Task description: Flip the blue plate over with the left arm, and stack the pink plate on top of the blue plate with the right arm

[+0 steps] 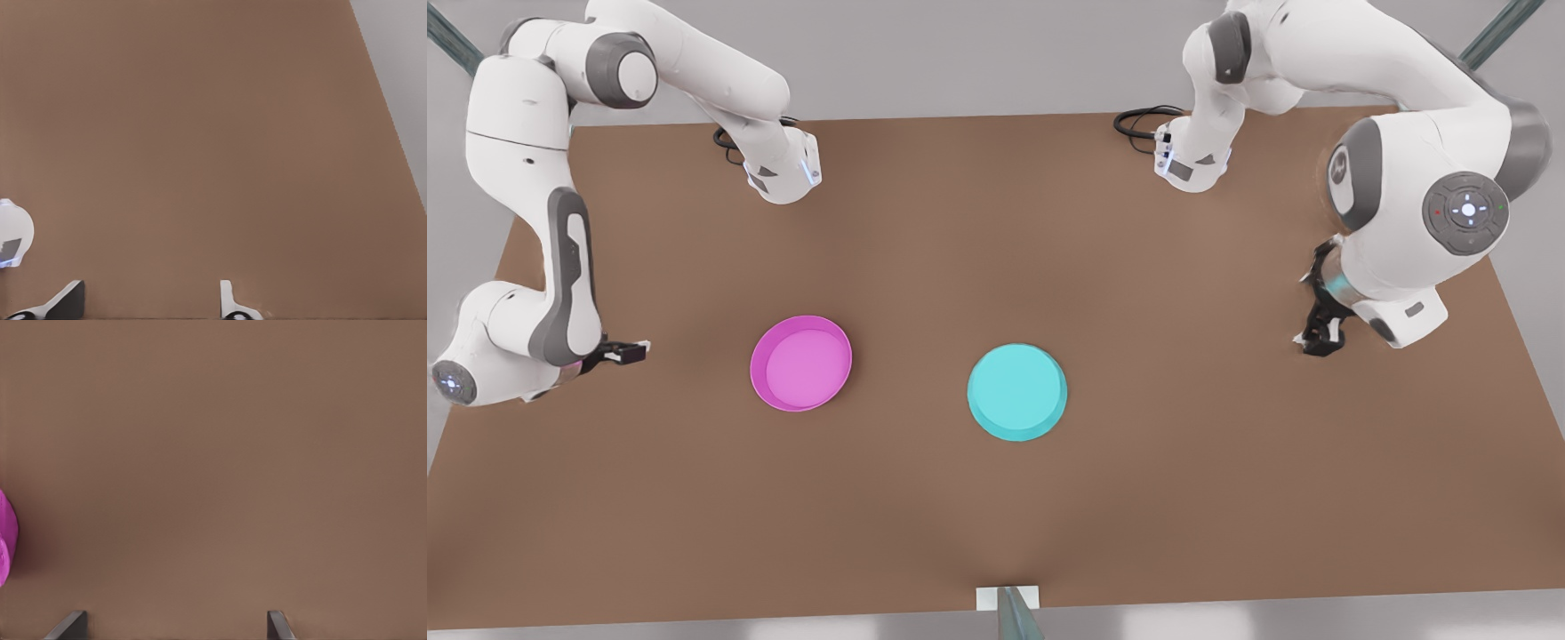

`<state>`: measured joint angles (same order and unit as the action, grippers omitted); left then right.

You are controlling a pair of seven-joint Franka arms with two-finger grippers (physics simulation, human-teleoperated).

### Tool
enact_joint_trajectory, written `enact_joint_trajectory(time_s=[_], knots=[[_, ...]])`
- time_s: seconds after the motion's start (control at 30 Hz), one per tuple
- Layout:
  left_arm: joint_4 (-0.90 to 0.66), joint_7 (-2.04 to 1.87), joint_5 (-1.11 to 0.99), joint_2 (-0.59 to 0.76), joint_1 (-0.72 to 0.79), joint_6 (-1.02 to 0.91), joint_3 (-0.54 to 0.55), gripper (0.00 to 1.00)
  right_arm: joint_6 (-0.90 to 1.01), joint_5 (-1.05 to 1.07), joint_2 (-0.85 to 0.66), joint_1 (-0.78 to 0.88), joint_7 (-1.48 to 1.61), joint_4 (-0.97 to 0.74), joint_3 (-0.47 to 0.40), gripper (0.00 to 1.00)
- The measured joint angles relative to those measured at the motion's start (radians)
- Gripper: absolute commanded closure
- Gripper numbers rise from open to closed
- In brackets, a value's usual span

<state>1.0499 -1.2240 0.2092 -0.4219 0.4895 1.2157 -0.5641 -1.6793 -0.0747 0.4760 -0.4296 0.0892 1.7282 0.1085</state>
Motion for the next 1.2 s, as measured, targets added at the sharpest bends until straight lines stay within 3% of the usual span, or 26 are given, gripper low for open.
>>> enact_joint_trajectory(time_s=[0.03,0.07,0.1,0.17,0.43,0.83,0.87,0.97,1.2], knots=[[0.125,0.062,-0.085,0.083,-0.242,0.027,0.34,0.0,-0.046,0.039,-0.006,0.022,0.002,0.042,0.002,0.0],[0.275,0.117,-0.148,0.18,-0.384,0.08,0.551,0.0,-0.087,0.077,-0.018,0.045,0.003,0.081,0.003,0.0],[0.353,0.169,-0.184,0.245,-0.451,0.12,0.653,0.0,-0.131,0.111,-0.037,0.066,0.005,0.129,0.003,0.0],[0.375,0.27,-0.23,0.27,-0.495,0.161,0.731,0.0,-0.227,0.172,-0.072,0.103,0.008,0.236,0.003,0.0],[0.319,0.572,-0.276,0.221,-0.508,0.174,0.768,0.0,-0.612,0.344,-0.124,0.211,0.009,0.529,0.018,0.0],[0.364,0.823,-0.282,0.255,-0.497,0.212,0.769,0.0,-0.843,0.426,-0.088,0.235,0.004,0.552,0.036,0.02],[0.365,0.836,-0.282,0.255,-0.497,0.214,0.769,0.0,-0.847,0.427,-0.088,0.234,0.004,0.55,0.036,0.21],[0.364,0.873,-0.282,0.255,-0.497,0.218,0.769,0.0,-0.854,0.438,-0.086,0.232,0.012,0.546,0.036,0.56],[0.365,0.936,-0.282,0.255,-0.497,0.222,0.769,0.0,-0.829,0.44,-0.099,0.222,0.029,0.524,0.036,0.79]])
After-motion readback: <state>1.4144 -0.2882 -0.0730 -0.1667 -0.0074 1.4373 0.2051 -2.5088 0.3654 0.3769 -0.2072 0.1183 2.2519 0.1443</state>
